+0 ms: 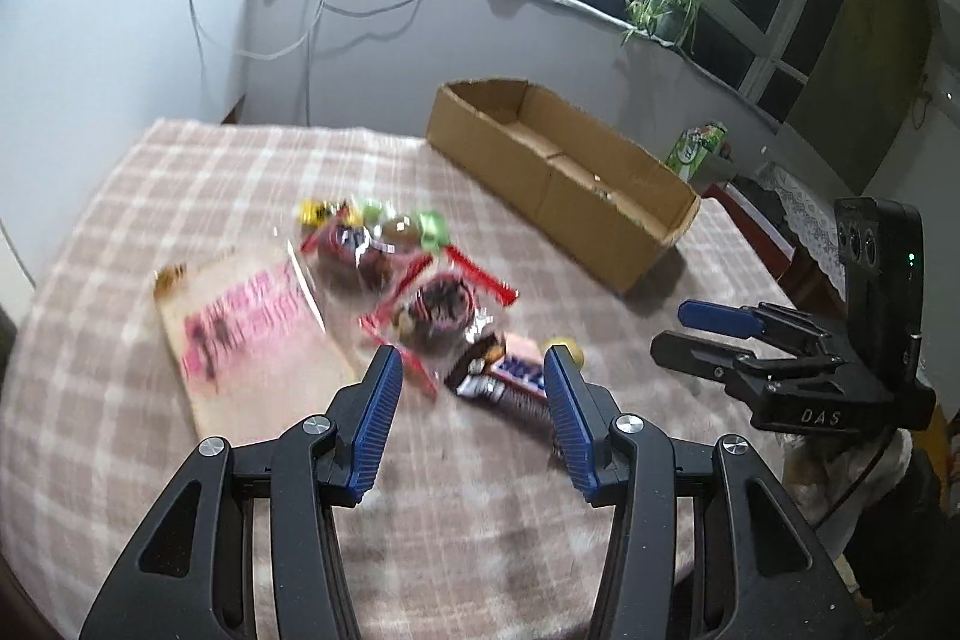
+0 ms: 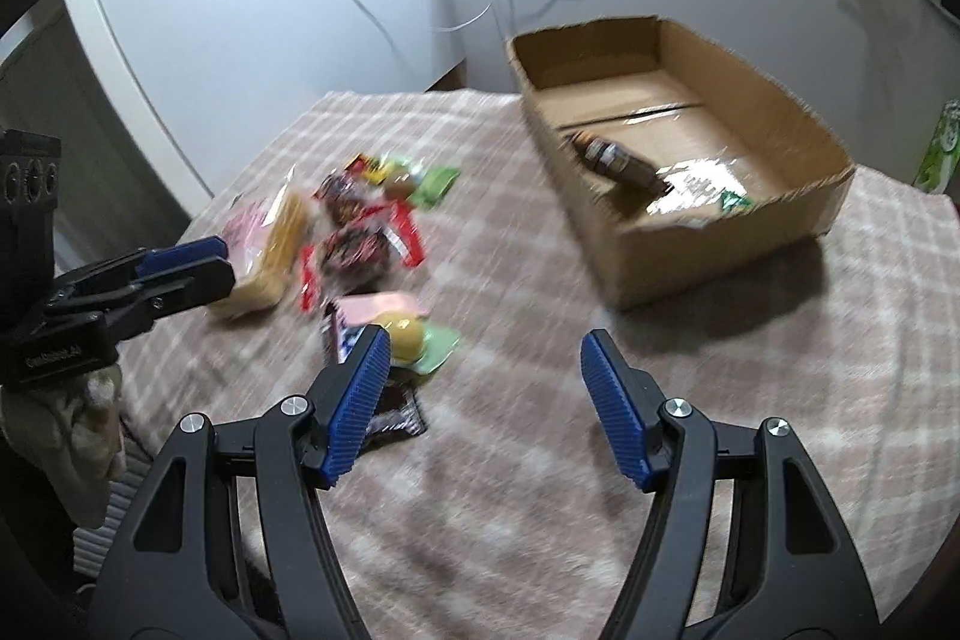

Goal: Organize snacks
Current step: 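Move both open tools back toward the snack pile, then grasp a second Snickers bar with the left tool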

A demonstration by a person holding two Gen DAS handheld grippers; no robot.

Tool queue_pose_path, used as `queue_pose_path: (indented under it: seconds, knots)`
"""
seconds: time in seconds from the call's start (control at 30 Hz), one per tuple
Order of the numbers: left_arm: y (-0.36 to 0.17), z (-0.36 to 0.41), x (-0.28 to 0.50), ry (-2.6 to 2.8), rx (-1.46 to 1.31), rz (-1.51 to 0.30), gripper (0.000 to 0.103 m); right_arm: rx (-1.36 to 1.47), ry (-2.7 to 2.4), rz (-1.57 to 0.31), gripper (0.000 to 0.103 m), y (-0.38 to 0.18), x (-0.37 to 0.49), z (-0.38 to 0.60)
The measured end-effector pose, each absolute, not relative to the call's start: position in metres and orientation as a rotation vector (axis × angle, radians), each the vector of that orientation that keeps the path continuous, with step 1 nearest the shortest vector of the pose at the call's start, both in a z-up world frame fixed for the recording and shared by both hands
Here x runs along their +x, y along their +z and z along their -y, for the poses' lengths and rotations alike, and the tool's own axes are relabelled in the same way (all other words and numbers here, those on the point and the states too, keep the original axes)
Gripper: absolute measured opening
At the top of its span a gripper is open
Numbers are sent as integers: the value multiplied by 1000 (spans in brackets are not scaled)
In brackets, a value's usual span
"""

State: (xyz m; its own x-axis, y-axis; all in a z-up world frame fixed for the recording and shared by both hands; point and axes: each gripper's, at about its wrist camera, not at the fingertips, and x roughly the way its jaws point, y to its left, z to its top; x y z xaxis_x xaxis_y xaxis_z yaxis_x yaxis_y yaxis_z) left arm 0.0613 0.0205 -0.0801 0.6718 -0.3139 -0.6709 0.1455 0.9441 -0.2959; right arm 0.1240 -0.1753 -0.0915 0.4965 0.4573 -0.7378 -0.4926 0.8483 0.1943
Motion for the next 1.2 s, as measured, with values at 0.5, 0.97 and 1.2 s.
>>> queue_pose_path:
  seconds: [0.5,0.97,1.2]
  knots:
    - [-91,-19,65,-266,-213,-807,28,-30,720,-955,24,-109,115,142]
    - [-93,-29,66,-255,-252,-807,28,-47,776,-941,21,-125,145,95]
    - [-97,-24,70,-279,-254,-818,28,3,723,-985,21,-132,159,120]
